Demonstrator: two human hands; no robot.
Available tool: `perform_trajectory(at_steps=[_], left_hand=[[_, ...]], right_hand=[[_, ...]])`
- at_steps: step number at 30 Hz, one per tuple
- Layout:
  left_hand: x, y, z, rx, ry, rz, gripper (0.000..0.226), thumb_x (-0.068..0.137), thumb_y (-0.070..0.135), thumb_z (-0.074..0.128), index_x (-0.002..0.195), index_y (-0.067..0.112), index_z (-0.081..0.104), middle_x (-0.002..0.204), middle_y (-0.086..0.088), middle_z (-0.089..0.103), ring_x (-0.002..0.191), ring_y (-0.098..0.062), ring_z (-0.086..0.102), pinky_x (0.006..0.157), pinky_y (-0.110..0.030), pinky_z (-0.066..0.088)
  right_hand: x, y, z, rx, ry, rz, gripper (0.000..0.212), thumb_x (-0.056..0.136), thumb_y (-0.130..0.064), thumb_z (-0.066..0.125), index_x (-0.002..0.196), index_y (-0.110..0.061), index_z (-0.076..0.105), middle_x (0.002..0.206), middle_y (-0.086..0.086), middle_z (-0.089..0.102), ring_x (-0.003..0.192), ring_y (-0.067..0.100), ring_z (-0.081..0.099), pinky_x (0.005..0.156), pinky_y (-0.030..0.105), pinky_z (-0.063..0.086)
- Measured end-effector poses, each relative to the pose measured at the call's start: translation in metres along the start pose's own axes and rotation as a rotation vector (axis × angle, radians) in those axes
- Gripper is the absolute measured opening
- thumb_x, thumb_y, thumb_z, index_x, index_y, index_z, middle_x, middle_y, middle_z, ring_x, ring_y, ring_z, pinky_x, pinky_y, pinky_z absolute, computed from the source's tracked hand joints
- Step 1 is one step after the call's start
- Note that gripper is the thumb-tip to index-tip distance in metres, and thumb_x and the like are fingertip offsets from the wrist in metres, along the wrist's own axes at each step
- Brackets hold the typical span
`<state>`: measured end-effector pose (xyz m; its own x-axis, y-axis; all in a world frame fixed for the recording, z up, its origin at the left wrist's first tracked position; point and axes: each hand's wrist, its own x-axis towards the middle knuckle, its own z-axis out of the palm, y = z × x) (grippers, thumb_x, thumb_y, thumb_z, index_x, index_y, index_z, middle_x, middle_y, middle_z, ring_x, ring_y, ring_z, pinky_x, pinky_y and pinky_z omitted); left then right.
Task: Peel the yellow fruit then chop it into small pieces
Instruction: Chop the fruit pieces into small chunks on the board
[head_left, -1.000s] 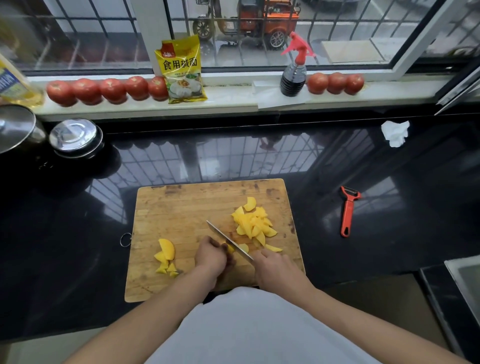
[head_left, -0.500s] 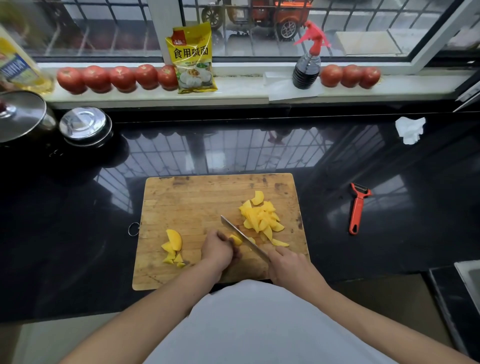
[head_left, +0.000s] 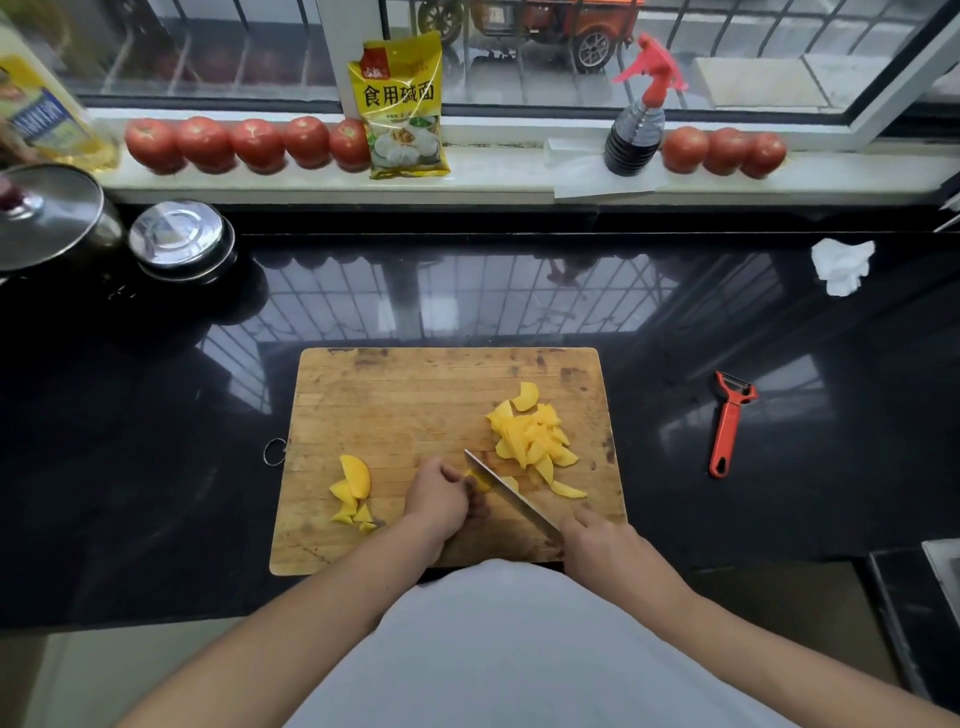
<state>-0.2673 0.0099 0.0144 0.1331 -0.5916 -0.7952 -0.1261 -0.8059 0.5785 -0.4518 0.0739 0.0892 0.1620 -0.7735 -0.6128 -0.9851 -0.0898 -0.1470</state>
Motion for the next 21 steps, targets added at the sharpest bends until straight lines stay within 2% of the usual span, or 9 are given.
perform_trajectory(at_steps=[4,8,12,15,17,21], left_hand=[[0.0,0.002,0.0,0.0,-0.008,-0.008,0.017,0.104,-0.002,0.041,0.098,0.012,0.049,0.09,-0.018,0.071,0.08,-0.033,0.076,0.058,-0.034,0.06],[0.001,0.0,-0.002,0.015,-0.016,-0.005,0.011,0.105,0.002,0.046,0.106,0.011,0.052,0.091,-0.018,0.073,0.079,-0.03,0.077,0.066,-0.039,0.065],[-0.002,-0.002,-0.003,-0.02,-0.05,0.014,0.006,0.106,0.009,0.054,0.105,0.008,0.049,0.096,-0.022,0.074,0.087,-0.033,0.078,0.07,-0.039,0.066],[-0.001,-0.003,-0.004,-0.026,-0.043,0.03,0.004,0.107,0.007,0.051,0.104,0.007,0.048,0.094,-0.022,0.073,0.083,-0.035,0.076,0.071,-0.043,0.065],[-0.001,-0.004,-0.004,-0.051,-0.032,0.029,0.005,0.107,0.005,0.047,0.102,0.007,0.046,0.092,-0.022,0.071,0.077,-0.034,0.072,0.068,-0.042,0.064],[0.001,-0.005,-0.003,-0.034,-0.026,0.027,0.002,0.106,0.004,0.047,0.108,0.005,0.047,0.1,-0.026,0.073,0.079,-0.035,0.074,0.059,-0.033,0.063]], right_hand=[[0.027,-0.019,0.005,0.069,0.007,0.003,0.018,0.105,-0.018,0.044,0.118,-0.019,0.056,0.116,0.004,0.061,0.099,0.025,0.064,0.082,0.041,0.056],[0.036,-0.023,0.01,0.103,0.074,0.018,0.015,0.105,-0.017,0.044,0.116,-0.02,0.054,0.114,0.002,0.056,0.097,0.026,0.061,0.077,0.039,0.054],[0.024,-0.011,0.011,0.156,0.134,0.082,0.01,0.104,-0.024,0.05,0.113,-0.022,0.054,0.103,-0.004,0.052,0.091,0.023,0.06,0.08,0.039,0.055],[0.02,-0.015,0.005,0.19,0.132,-0.005,0.021,0.107,-0.025,0.045,0.122,-0.019,0.058,0.113,-0.002,0.059,0.096,0.023,0.062,0.082,0.038,0.054],[0.017,-0.019,0.0,0.183,0.096,-0.058,0.023,0.107,-0.025,0.046,0.124,-0.018,0.058,0.119,0.0,0.059,0.1,0.024,0.062,0.084,0.038,0.054],[0.015,-0.02,-0.003,0.165,0.096,-0.061,0.021,0.107,-0.024,0.046,0.125,-0.019,0.056,0.118,0.0,0.058,0.098,0.021,0.061,0.077,0.031,0.049]])
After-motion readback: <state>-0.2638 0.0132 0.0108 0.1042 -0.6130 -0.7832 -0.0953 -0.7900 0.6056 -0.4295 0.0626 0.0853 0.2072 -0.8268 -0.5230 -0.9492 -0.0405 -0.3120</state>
